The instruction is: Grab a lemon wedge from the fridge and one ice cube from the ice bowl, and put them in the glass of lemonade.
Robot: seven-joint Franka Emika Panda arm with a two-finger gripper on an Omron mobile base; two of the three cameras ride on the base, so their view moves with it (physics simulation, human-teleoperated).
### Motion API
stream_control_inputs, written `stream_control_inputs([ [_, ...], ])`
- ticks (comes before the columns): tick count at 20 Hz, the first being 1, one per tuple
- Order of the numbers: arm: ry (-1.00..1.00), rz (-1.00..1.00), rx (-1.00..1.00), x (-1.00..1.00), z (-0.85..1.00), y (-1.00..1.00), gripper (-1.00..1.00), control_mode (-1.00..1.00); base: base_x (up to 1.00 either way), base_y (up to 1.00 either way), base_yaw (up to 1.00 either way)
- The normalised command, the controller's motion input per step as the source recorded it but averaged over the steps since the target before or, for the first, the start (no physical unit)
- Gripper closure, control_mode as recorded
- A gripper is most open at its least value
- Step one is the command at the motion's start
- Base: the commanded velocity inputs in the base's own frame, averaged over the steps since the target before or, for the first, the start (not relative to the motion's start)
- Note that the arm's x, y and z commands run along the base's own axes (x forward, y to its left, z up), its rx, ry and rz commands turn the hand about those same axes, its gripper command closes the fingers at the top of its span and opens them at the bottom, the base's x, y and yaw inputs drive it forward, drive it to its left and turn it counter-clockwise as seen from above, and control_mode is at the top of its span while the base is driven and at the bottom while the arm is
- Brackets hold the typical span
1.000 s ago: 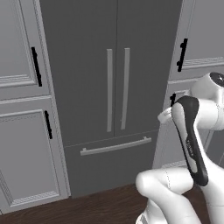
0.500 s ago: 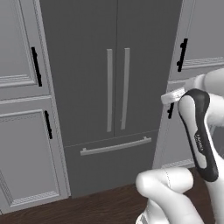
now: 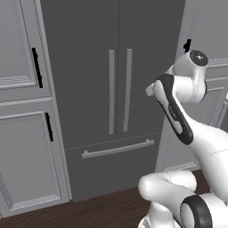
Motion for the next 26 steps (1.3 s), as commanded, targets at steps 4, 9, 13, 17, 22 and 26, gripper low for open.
stream_control_inputs([
  [4,0.05,-0.05,0.0,0.66,-0.13,0.02,-1.0,-1.0,0.0,0.0,0.0],
  [9,0.0,0.0,0.08,0.72,-0.23,0.05,-1.0,-1.0,0.0,0.0,0.0],
  [13,-0.03,-0.07,0.12,0.49,-0.15,0.1,-1.0,-1.0,0.0,0.0,0.0],
  [17,0.0,-0.18,0.04,0.63,0.0,0.31,-1.0,-1.0,0.0,0.0,0.0],
  [22,0.0,-0.08,0.0,0.6,-0.34,0.39,-1.0,-1.0,0.0,0.0,0.0],
  [26,-0.02,0.0,0.0,0.53,-0.48,-0.01,-1.0,-1.0,0.0,0.0,0.0],
])
